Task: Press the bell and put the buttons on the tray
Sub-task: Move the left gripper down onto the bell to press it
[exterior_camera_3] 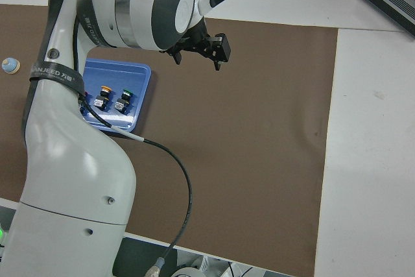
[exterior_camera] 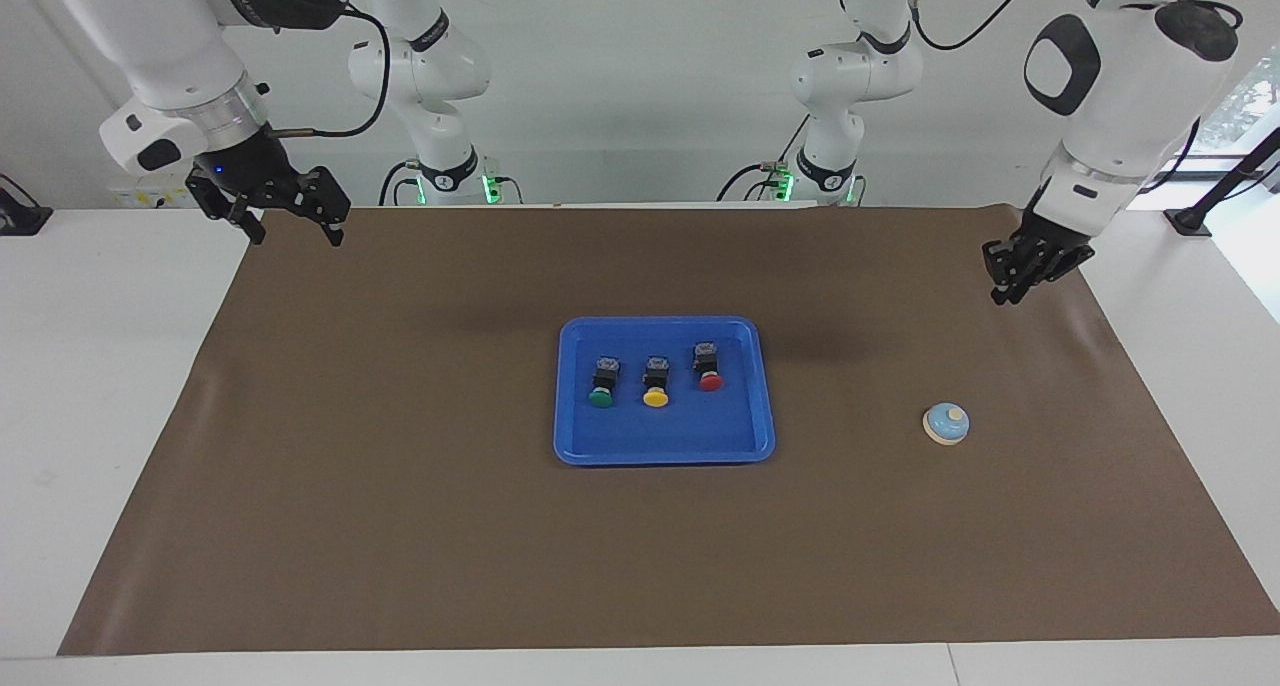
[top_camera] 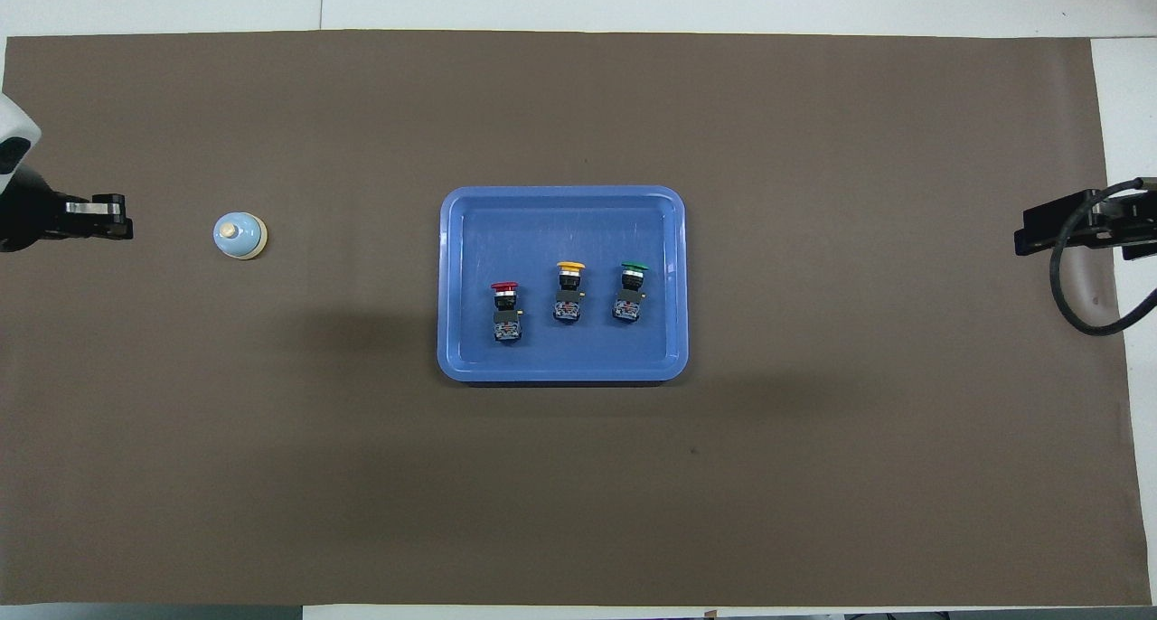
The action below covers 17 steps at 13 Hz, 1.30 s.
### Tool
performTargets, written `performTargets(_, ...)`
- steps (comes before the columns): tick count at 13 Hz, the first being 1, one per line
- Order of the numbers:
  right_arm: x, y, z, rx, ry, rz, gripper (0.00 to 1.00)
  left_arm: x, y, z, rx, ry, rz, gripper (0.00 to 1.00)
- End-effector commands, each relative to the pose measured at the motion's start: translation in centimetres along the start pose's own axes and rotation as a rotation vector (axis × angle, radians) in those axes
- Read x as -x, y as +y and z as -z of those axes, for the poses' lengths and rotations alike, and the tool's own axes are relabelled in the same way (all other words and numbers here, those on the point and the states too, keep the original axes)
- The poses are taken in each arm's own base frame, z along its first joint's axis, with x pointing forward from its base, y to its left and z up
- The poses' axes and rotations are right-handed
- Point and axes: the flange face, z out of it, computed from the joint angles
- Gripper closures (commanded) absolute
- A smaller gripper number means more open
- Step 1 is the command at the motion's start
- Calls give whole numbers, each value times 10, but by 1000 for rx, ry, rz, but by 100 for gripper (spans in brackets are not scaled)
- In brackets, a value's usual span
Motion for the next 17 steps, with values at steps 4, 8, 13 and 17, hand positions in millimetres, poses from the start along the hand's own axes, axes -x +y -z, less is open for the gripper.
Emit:
performTargets(4,5,3,2,10,1,9,0,-41,-16,-107,-2,5,16,100)
performTargets(8,5,3,2,10,1,9,0,-36,-11,-140,-9,-46,-2,100)
performTargets(13,5,2,2,10,1,10,0,-36,-9,-155,-14,-62,-10,100)
performTargets(17,5,3,2,10,1,9,0,-24,-8,-180,-13,-46,-11,100)
